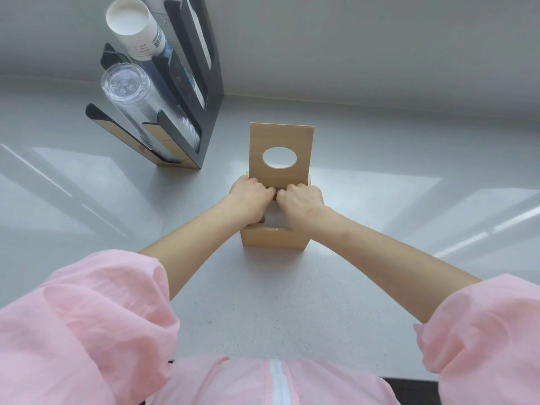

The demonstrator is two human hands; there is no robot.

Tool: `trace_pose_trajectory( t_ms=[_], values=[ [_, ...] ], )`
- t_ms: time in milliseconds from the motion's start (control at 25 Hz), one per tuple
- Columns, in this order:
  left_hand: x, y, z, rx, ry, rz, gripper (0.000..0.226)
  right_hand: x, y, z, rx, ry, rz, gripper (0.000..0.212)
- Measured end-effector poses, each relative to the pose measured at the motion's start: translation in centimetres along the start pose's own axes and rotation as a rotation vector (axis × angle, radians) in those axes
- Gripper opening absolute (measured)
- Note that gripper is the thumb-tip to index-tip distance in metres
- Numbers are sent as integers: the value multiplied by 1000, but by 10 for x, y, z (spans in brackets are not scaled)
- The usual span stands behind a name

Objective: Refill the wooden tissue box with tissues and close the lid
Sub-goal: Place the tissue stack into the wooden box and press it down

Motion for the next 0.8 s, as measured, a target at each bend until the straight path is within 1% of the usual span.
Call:
trace_pose_trajectory(
  t_ms=[80, 120, 160, 240, 360, 400, 480, 560, 640, 800],
  values=[
    [2, -2, -5, 24, -24, -28, 45, 3, 0, -7, -15, 86, -22, 14],
    [3, -3, -8, 25, -35, -21, 42, 3, -2, -9, -18, 120, -47, 14],
    [3, -6, -10, 43, -44, -14, 39, 3, -8, -10, 0, 144, -72, 18],
    [1, -22, -12, 156, -56, -17, 38, 1, -24, -6, 89, 157, -98, 23],
    [1, -39, -12, 361, -12, 1, 48, -2, -43, 5, 258, 137, -153, 31],
    [2, -40, -11, 400, -1, 15, 50, -3, -46, 7, 303, 128, -153, 34],
    [2, -40, -11, 417, 11, 34, 51, -3, -47, 10, 334, 121, -130, 36],
    [4, -41, -11, 406, 24, -6, 51, -2, -44, 9, 304, 120, -100, 36],
    [7, -39, -11, 359, 31, -99, 47, -2, -34, 7, 195, 128, -46, 35],
    [7, -7, -18, 124, -12, -386, 38, -10, -7, -9, -67, 110, 267, 40]
  ],
)
Point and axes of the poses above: each hand's wrist, its own z-axis towards the middle knuckle, its own y-axis out of the back of the hand, x = y × z, the point moved 10 cm from there along z, towards the middle knuckle, and after that the axes turned 1 degree about y, right-handed, at the moved point
